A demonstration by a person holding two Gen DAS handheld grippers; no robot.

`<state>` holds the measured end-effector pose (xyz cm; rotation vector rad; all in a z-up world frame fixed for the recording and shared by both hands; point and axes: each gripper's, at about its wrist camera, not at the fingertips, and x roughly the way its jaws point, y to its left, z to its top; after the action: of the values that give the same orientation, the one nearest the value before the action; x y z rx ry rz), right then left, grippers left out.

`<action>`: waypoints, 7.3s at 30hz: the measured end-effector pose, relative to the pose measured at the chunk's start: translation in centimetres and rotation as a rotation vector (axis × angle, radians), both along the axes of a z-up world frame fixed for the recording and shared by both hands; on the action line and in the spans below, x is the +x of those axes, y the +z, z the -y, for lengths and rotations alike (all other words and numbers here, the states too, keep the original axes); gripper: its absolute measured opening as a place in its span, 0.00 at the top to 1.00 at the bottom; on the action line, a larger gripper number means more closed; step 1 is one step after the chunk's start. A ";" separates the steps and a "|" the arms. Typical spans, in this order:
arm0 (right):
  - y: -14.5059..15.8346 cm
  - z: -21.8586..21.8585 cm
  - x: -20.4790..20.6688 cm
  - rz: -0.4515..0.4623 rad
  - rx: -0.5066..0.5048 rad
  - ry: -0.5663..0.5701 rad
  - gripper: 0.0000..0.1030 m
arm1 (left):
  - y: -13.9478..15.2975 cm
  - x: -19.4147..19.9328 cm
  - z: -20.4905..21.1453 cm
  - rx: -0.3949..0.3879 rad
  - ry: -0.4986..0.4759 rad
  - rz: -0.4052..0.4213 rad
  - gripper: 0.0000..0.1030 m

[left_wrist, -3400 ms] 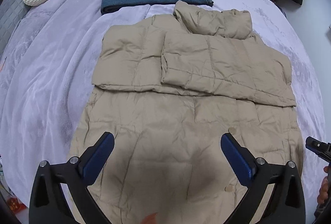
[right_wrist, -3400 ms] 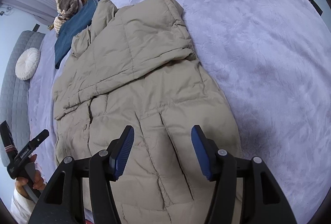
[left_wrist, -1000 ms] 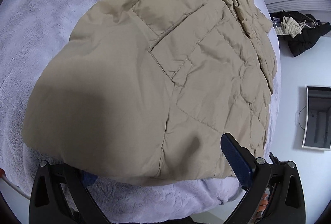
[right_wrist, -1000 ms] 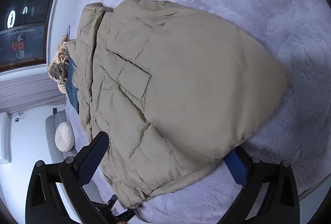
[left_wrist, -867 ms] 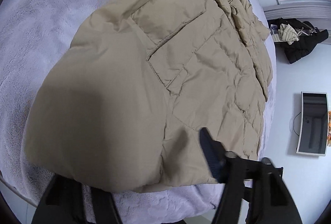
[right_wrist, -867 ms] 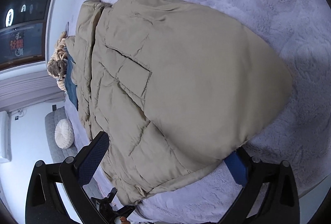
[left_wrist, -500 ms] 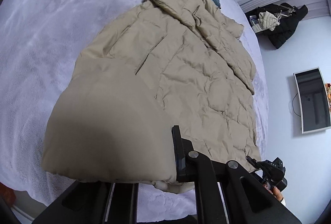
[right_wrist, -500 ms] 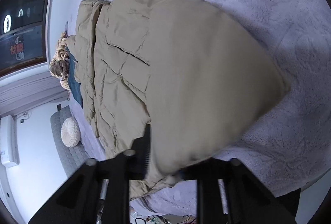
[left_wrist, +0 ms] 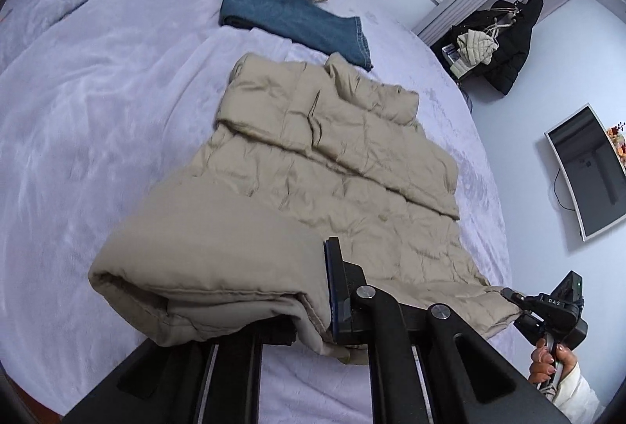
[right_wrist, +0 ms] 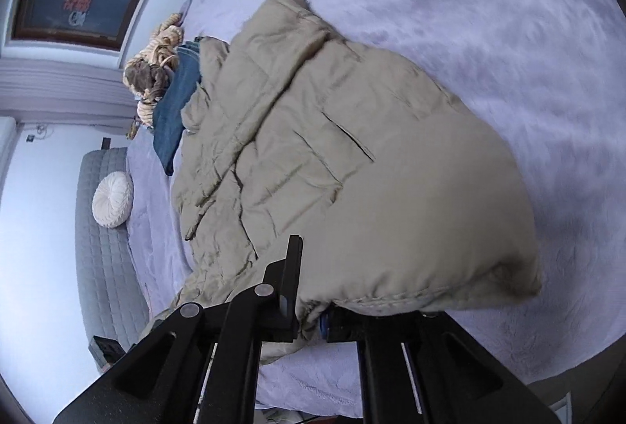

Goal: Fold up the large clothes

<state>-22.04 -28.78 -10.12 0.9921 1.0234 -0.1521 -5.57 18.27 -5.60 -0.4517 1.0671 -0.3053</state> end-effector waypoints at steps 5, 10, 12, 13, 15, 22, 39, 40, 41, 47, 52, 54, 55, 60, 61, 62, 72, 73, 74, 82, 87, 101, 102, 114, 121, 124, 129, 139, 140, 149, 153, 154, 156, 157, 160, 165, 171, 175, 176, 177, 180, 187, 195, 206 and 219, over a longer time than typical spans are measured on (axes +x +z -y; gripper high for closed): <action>5.8 0.5 6.1 0.088 -0.148 0.127 0.93 | 4.3 5.3 1.6 0.026 0.025 0.118 0.88; 9.7 1.9 13.5 0.146 -0.234 0.221 0.93 | 6.9 11.7 3.8 0.093 0.033 0.200 0.88; 10.4 2.6 17.1 0.151 -0.259 0.252 0.93 | 7.0 14.5 4.9 0.122 0.042 0.210 0.88; 10.5 2.9 18.6 0.148 -0.269 0.263 0.93 | 6.9 15.7 5.3 0.135 0.047 0.210 0.88; 10.2 3.6 21.8 0.136 -0.286 0.286 0.93 | 6.0 18.5 6.0 0.167 0.054 0.203 0.88; 5.0 4.7 31.4 0.061 -0.312 0.319 0.93 | -1.8 27.4 7.0 0.249 0.099 0.092 0.88; -7.9 6.5 39.1 0.038 -0.292 0.242 0.93 | -15.1 35.7 8.4 0.322 0.079 -0.015 0.87; -7.8 6.7 39.0 0.037 -0.281 0.240 0.92 | -14.6 35.5 8.4 0.329 0.071 -0.012 0.85; -7.6 6.8 38.9 0.034 -0.273 0.240 0.90 | -14.1 35.2 8.4 0.341 0.060 -0.002 0.78; -3.9 6.6 37.7 0.064 -0.277 0.258 0.29 | -9.4 32.1 7.9 0.420 0.076 0.157 0.07; -1.1 3.5 36.1 0.127 -0.364 0.374 0.72 | -8.2 31.1 8.6 0.309 -0.011 0.162 0.28; -1.9 1.2 36.6 0.103 -0.405 0.467 0.80 | -9.4 31.5 10.2 0.316 -0.068 0.142 0.36; -2.7 0.2 36.9 0.091 -0.422 0.506 0.82 | -10.3 31.7 11.2 0.340 -0.082 0.137 0.36; -7.2 -0.2 38.9 0.033 -0.486 0.494 0.91 | -15.2 33.8 13.0 0.397 -0.056 0.080 0.36; -7.7 0.2 39.3 0.032 -0.495 0.486 0.96 | -15.7 34.5 12.8 0.402 -0.042 0.079 0.36; -7.9 0.6 39.8 0.029 -0.498 0.479 0.99 | -15.8 35.1 12.6 0.404 -0.028 0.075 0.36; -8.3 10.9 39.4 -0.097 -0.572 0.266 0.99 | -17.7 38.6 6.1 0.479 0.113 0.029 0.36; -9.0 11.6 39.3 -0.096 -0.533 0.254 0.99 | -18.1 38.8 6.2 0.482 0.115 0.028 0.35; -9.5 11.8 39.3 -0.093 -0.521 0.246 0.99 | -18.4 39.0 6.5 0.495 0.115 0.030 0.35; -8.2 10.2 39.2 -0.107 -0.621 0.269 0.93 | -16.6 37.8 6.8 0.536 0.125 0.023 0.34; -4.8 9.2 36.6 -0.044 -0.587 0.246 0.59 | -13.6 34.9 6.1 0.527 0.112 0.025 0.24; -1.2 3.9 26.5 0.031 -0.398 0.240 0.30 | -10.4 24.0 5.7 0.394 0.120 -0.060 0.01; -1.2 3.7 25.8 0.030 -0.385 0.236 0.30 | -10.5 23.3 5.5 0.378 0.119 -0.071 0.01; -4.6 4.7 17.8 -0.021 -0.160 0.079 0.22 | -13.2 16.8 3.3 0.178 0.185 -0.236 0.01; -7.6 5.6 16.9 -0.025 -0.045 -0.010 0.17 | -15.5 16.3 1.7 0.008 0.226 -0.264 0.01; -8.6 5.7 17.0 -0.017 -0.008 -0.026 0.14 | -17.4 16.3 1.4 -0.148 0.231 -0.302 0.01; -10.5 5.7 17.9 -0.003 0.065 -0.052 0.04 | -19.0 17.4 2.4 -0.196 0.218 -0.305 0.01; -11.5 5.3 21.7 0.085 0.210 -0.068 0.00 | -19.5 22.1 2.7 -0.215 0.304 -0.246 0.01; -11.9 5.2 22.2 0.084 0.226 -0.065 0.00 | -19.7 22.3 2.8 -0.211 0.318 -0.245 0.01; -13.6 4.9 23.3 0.066 0.294 -0.101 0.11 | -17.7 22.5 2.8 -0.135 0.280 -0.124 0.79; -13.8 5.0 22.7 0.065 0.332 -0.132 0.63 | -15.0 21.6 3.5 -0.057 0.205 -0.039 0.83; -13.4 4.9 22.6 0.072 0.316 -0.125 0.69 | -14.3 21.7 3.7 -0.045 0.189 -0.020 0.83; -12.3 4.4 22.2 0.090 0.283 -0.111 0.74 | -13.1 21.4 3.9 -0.034 0.162 0.007 0.83; -11.8 4.2 21.8 0.098 0.275 -0.109 0.75 | -12.5 21.0 3.8 -0.032 0.146 0.020 0.83; -10.2 3.3 20.2 0.110 0.237 -0.096 0.76 | -11.2 19.5 2.9 -0.034 0.098 0.048 0.83; -8.3 1.2 16.3 0.094 0.183 -0.067 0.76 | -9.9 15.4 1.8 -0.034 0.031 0.043 0.83; -8.0 -0.8 10.7 0.028 0.188 -0.056 0.76 | -9.6 7.9 0.2 -0.034 0.030 -0.004 0.83; -8.1 -1.8 7.1 -0.001 0.209 -0.041 0.76 | -9.3 2.0 -0.4 -0.029 0.046 -0.045 0.83; -8.1 -1.9 6.1 -0.006 0.221 -0.041 0.76 | -9.2 0.5 -0.5 -0.025 0.047 -0.057 0.83; -8.2 -2.1 5.0 -0.013 0.231 -0.040 0.76 | -9.2 -0.8 -0.5 -0.012 0.044 -0.069 0.83; -8.4 -2.5 1.6 -0.037 0.247 -0.028 0.76 | -9.6 -4.4 -0.5 0.022 0.043 -0.113 0.83; -9.1 -1.8 -1.7 -0.137 0.235 0.000 0.62 | -11.4 -8.4 -1.3 0.127 0.111 -0.227 0.68; -5.4 -1.8 -2.4 -0.152 0.111 0.168 0.61 | -7.2 -10.6 -3.7 0.249 0.209 -0.171 0.66; -2.5 -3.8 -2.5 -0.111 0.005 0.357 0.63 | -8.1 -8.5 -3.9 0.313 0.193 -0.187 0.66; -4.5 -1.0 -3.6 -0.300 -0.072 0.206 0.62 | -10.4 -8.7 -2.6 0.377 0.127 -0.330 0.66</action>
<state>-25.61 -27.81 -14.61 0.8067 1.3785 -0.1698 -14.27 20.87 -15.98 -0.2314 1.3766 0.0896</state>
